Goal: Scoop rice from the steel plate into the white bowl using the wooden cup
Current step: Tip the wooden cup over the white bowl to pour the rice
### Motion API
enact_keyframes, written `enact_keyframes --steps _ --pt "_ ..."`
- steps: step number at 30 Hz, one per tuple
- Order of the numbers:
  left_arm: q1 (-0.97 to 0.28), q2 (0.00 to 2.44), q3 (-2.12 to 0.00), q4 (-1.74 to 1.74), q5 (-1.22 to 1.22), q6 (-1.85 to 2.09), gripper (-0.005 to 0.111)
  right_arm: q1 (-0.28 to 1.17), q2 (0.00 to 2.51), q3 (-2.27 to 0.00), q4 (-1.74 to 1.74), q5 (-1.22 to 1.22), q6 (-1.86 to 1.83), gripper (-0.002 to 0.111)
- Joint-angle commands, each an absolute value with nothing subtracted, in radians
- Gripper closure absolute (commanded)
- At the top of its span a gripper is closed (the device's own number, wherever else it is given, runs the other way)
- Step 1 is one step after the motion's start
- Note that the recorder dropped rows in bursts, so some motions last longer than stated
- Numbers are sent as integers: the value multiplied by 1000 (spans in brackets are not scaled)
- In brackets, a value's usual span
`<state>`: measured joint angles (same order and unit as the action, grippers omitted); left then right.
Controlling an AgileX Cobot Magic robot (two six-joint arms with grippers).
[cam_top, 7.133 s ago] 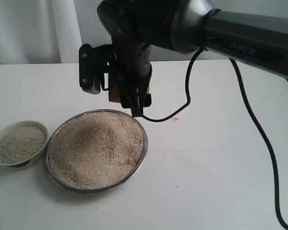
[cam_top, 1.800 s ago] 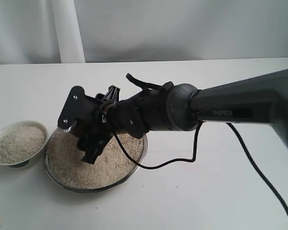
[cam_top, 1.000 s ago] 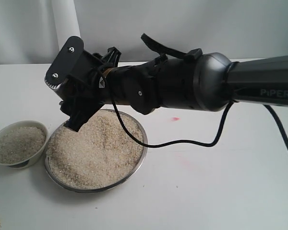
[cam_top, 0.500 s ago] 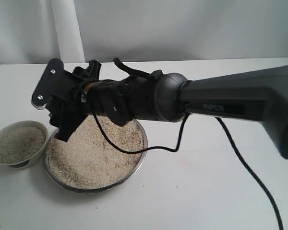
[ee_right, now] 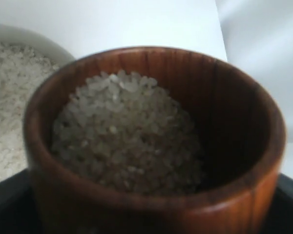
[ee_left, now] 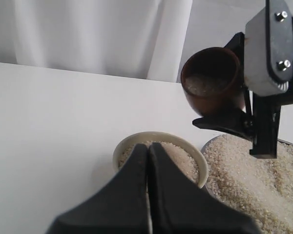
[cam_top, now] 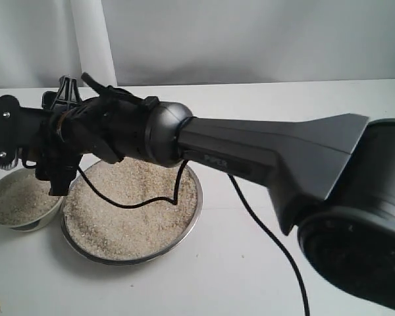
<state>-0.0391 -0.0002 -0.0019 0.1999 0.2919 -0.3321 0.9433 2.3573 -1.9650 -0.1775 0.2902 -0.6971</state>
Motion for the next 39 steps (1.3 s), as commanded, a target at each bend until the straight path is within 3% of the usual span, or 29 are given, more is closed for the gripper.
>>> enact_keyframes --steps 1,9,39 --pt "-41 0 0 199 285 -336 107 969 2378 -2009 -504 314 -498 108" --pt "-41 0 0 199 285 -336 107 1009 2400 -2015 -1002 413 -163 108" --pt "-41 0 0 199 285 -336 107 1097 2462 -2015 -1467 528 -116 108"
